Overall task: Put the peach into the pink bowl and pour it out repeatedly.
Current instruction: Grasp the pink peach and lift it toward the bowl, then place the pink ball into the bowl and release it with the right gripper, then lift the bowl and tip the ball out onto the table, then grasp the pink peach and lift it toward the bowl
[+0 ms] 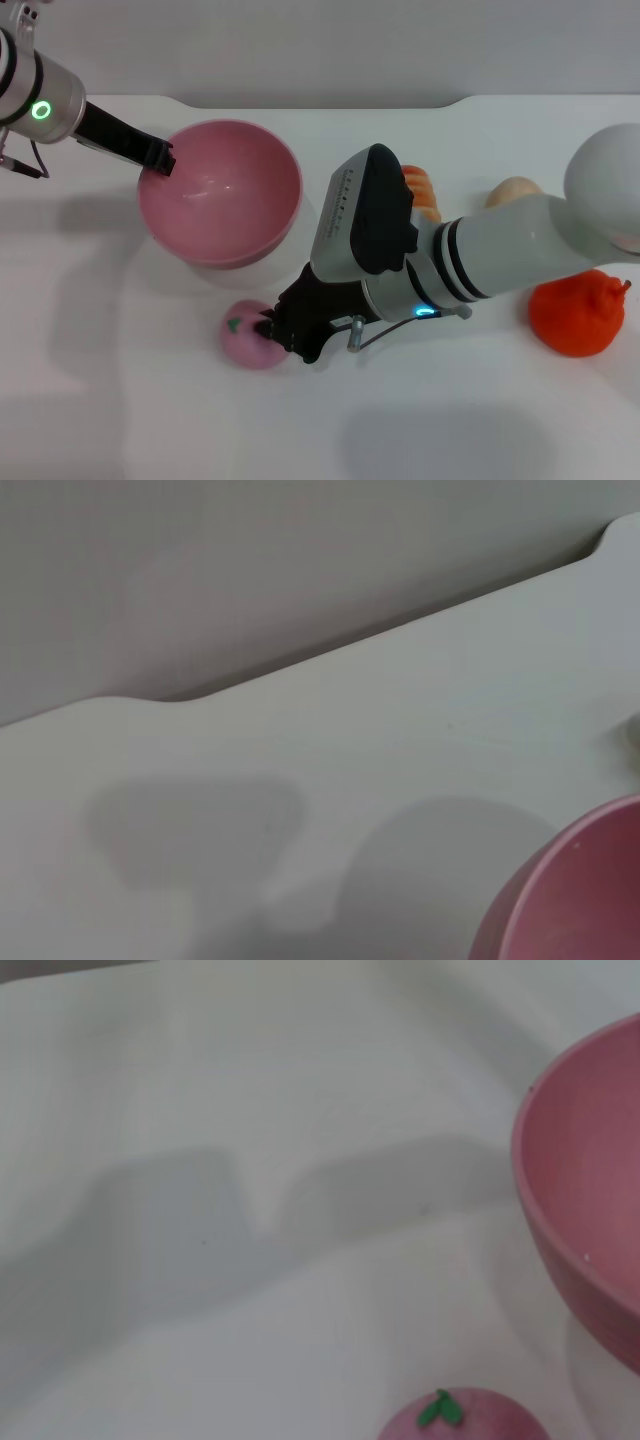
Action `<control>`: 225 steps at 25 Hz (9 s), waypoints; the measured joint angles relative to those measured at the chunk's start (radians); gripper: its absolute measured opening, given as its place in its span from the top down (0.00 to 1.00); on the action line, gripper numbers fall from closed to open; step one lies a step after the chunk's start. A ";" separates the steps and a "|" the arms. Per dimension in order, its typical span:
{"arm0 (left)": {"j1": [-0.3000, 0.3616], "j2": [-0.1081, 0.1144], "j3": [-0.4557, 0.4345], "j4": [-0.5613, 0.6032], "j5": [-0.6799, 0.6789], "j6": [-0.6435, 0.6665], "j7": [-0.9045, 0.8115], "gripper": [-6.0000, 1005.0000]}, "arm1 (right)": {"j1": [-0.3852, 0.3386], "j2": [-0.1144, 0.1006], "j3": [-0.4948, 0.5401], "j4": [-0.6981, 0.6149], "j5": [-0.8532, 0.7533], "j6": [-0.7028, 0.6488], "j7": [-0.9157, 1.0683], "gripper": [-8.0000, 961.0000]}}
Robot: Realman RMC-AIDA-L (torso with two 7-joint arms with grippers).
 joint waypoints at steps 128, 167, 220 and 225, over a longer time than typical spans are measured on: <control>0.390 -0.054 1.169 -0.015 -0.136 -2.010 0.191 0.95 | -0.485 -0.016 1.034 0.236 1.157 -0.754 -1.084 0.53; -0.041 0.022 0.038 -0.057 -0.014 -0.258 0.013 0.95 | -0.254 -0.023 0.869 -0.530 -0.386 -0.806 0.121 0.53; -0.028 -0.018 0.049 -0.060 -0.014 -0.308 0.028 0.95 | -0.150 -0.011 0.540 -0.183 -0.418 -0.400 0.168 0.95; -0.024 -0.018 0.048 -0.065 -0.014 -0.311 0.028 0.95 | -0.285 -0.012 0.561 -0.480 -0.310 -0.561 0.116 0.96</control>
